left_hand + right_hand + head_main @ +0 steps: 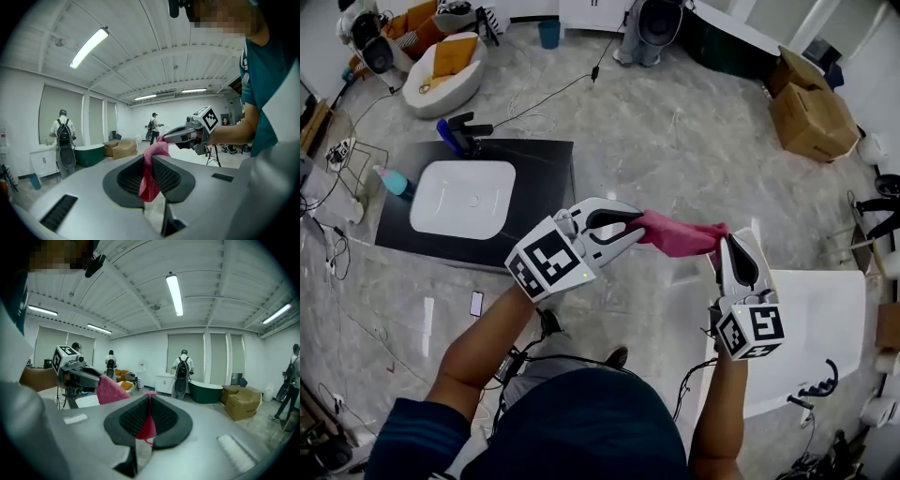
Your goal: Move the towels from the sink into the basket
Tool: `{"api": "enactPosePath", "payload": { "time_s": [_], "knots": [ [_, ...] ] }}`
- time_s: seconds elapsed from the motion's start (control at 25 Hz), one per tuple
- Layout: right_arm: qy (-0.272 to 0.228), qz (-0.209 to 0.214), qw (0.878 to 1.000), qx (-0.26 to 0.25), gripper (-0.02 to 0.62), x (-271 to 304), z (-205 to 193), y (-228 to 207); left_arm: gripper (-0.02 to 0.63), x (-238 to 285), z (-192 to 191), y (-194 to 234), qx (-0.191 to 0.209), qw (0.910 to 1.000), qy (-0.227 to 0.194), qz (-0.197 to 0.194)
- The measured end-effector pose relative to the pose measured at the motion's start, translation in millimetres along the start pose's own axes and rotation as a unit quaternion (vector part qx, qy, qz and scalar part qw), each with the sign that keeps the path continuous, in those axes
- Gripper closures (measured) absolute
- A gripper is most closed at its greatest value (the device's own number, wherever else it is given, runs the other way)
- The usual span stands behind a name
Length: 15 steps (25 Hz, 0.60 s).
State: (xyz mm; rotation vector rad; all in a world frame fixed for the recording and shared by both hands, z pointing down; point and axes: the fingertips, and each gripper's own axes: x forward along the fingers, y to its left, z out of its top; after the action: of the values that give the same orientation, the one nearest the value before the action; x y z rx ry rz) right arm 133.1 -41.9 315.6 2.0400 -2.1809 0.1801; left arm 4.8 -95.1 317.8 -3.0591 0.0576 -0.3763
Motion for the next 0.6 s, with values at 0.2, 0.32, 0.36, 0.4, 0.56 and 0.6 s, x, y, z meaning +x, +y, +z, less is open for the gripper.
{"api": "enactPosePath", "payload": {
  "time_s": [0.2,0.32,0.36,0.4,0.56,0.6],
  "knots": [
    [-0.004,-0.032,0.999,0.003,0.571,-62.3,-14.9,-55.5,0.557,59.6,16.9,-50.6,0.017,0.9994,0.000,-0.029],
    [-0.006,-0.049,0.999,0.006,0.571,-95.6,-23.5,-81.5,0.557,89.4,23.5,-77.5,0.024,0.9988,0.001,-0.043],
    [-0.008,-0.055,0.998,0.007,0.571,-106.3,-26.0,-90.0,0.557,99.3,25.4,-85.7,0.028,0.9985,0.003,-0.048],
    [-0.009,-0.060,0.998,0.008,0.571,-117.2,-28.4,-98.3,0.557,109.0,27.4,-94.0,0.033,0.9981,0.006,-0.052],
    [-0.012,-0.084,0.996,0.012,0.571,-158.7,-35.4,-125.2,0.557,140.9,40.1,-126.3,0.046,0.9962,0.007,-0.074],
    [-0.012,-0.090,0.996,0.013,0.571,-167.0,-36.0,-129.6,0.557,146.6,43.9,-132.4,0.047,0.9957,0.005,-0.080]
  ]
}}
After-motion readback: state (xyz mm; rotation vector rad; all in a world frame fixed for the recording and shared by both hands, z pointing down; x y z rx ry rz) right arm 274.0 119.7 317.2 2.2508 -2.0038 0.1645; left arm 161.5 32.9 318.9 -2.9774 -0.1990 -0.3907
